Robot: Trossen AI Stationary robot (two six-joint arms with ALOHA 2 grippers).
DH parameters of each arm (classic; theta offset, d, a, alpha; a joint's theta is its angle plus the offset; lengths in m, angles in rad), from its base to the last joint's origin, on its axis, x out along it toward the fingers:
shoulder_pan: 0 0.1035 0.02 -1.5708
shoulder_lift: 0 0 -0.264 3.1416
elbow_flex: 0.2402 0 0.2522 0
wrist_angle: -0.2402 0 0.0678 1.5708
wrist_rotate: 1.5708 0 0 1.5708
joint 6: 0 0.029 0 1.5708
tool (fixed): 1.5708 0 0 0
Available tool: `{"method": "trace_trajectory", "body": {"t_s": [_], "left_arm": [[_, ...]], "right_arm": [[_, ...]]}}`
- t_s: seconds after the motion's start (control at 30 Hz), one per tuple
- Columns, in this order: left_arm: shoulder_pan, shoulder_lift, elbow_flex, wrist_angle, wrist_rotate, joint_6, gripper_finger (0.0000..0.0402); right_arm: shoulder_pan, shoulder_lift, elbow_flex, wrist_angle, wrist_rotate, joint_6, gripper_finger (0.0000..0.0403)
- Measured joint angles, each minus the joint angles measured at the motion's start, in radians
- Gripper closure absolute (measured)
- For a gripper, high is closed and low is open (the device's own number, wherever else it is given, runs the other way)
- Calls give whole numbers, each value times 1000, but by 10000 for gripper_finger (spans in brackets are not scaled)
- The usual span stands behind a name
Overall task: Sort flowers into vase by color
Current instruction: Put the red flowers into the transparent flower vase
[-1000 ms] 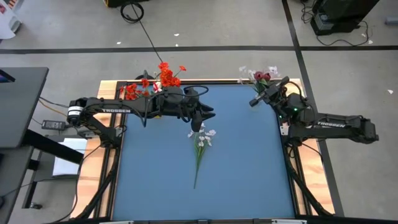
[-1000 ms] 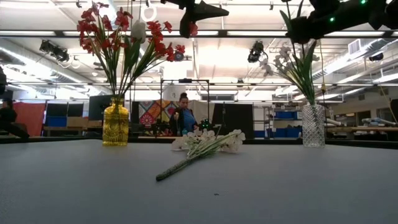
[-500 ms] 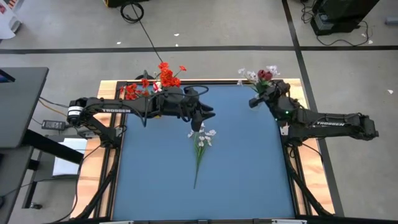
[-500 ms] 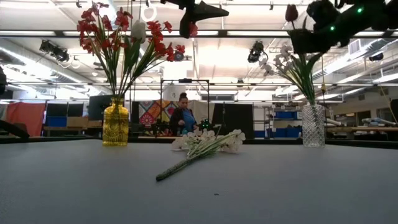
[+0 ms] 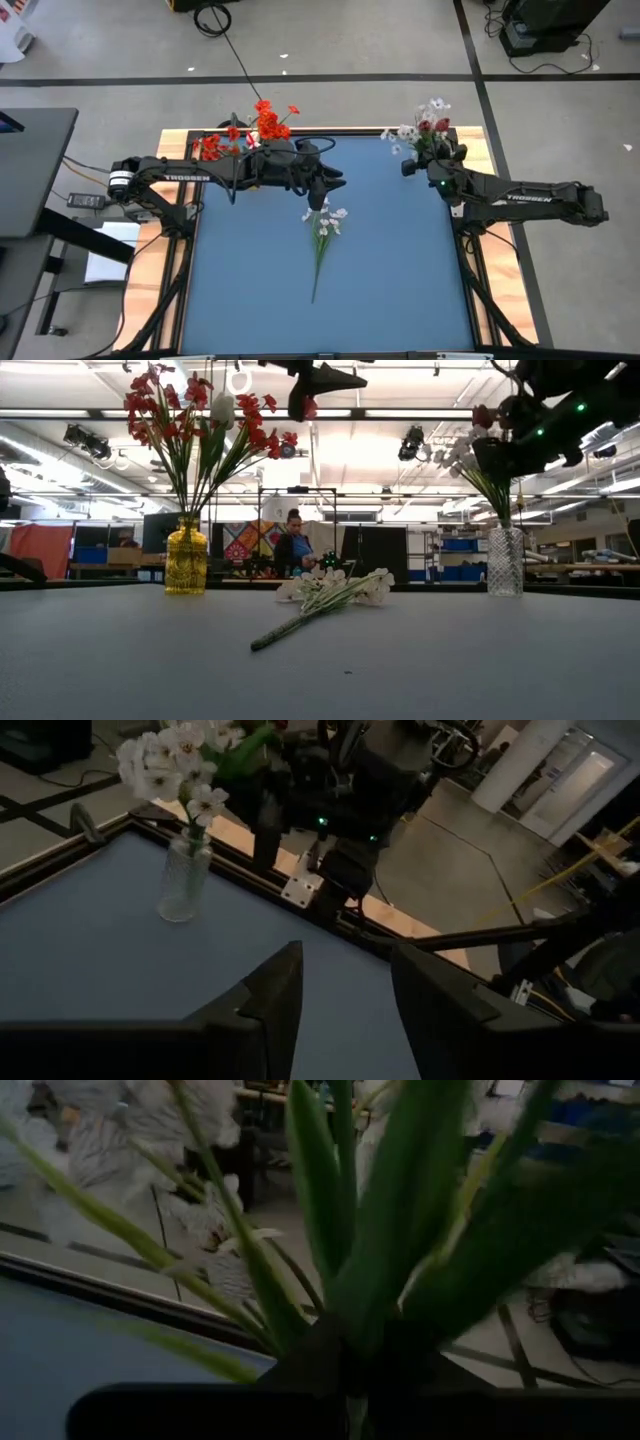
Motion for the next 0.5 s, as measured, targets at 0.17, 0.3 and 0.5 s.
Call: {"method": "trace_trajectory", "body": {"t_s": [0.17,0.3,0.5], "left_arm": [[15,0,0,0,-4,0,241],[20,0,0,-19,-59,4,241],[-11,0,-1,-225,-193,-44,241]], "right_arm": [[-36,6,0,4,-99,3,337],[-41,-12,0,6,-149,55,316],[-41,-66,12,-27,-202,109,274]]}}
